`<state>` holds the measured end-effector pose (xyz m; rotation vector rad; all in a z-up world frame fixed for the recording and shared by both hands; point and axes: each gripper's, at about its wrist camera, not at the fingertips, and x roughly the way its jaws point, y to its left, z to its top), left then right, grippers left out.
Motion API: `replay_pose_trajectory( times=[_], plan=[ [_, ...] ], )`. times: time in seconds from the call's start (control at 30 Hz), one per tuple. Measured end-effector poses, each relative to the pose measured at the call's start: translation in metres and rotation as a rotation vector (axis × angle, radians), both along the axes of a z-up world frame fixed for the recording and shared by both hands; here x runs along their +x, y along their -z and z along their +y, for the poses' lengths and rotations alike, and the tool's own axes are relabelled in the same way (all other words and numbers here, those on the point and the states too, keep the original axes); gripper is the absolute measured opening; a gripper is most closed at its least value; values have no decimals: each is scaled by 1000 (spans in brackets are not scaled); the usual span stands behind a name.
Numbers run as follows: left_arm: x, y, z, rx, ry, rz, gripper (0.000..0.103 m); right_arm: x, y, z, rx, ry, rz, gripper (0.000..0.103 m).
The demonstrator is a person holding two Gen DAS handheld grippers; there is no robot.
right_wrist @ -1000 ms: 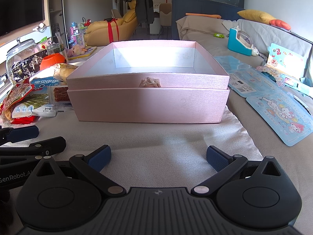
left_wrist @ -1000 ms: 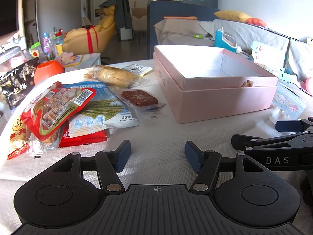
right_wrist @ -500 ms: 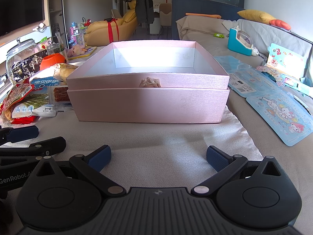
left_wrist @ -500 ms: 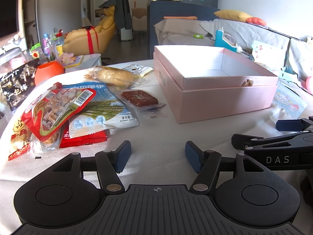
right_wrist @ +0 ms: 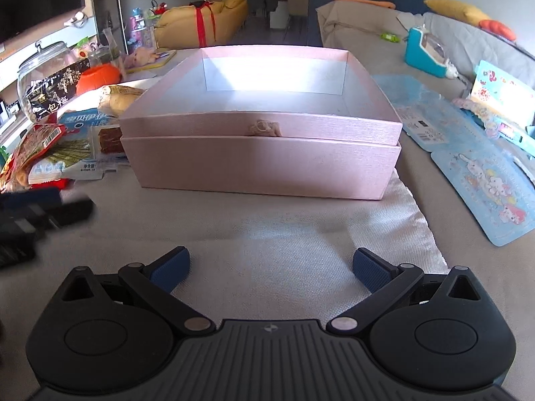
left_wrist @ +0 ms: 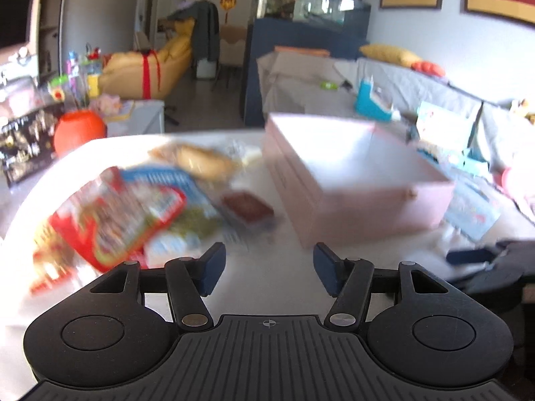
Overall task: Organize snacks
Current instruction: 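Grasp the chocolate wafer bar with the right tool while the left tool grasps the heart lollipop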
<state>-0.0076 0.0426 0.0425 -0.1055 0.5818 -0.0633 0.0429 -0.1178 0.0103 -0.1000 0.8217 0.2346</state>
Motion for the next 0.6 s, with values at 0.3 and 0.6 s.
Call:
replay_pose_trajectory(
  times=[0.3,0.6],
  plan=[
    [-2,-24,52,21,-164,-14,63,27,-23,21,111,-167,-7,103],
    [-11,-19,105,-29,-323,-1,63,57,-36,78,254,-247,83,91]
  ],
)
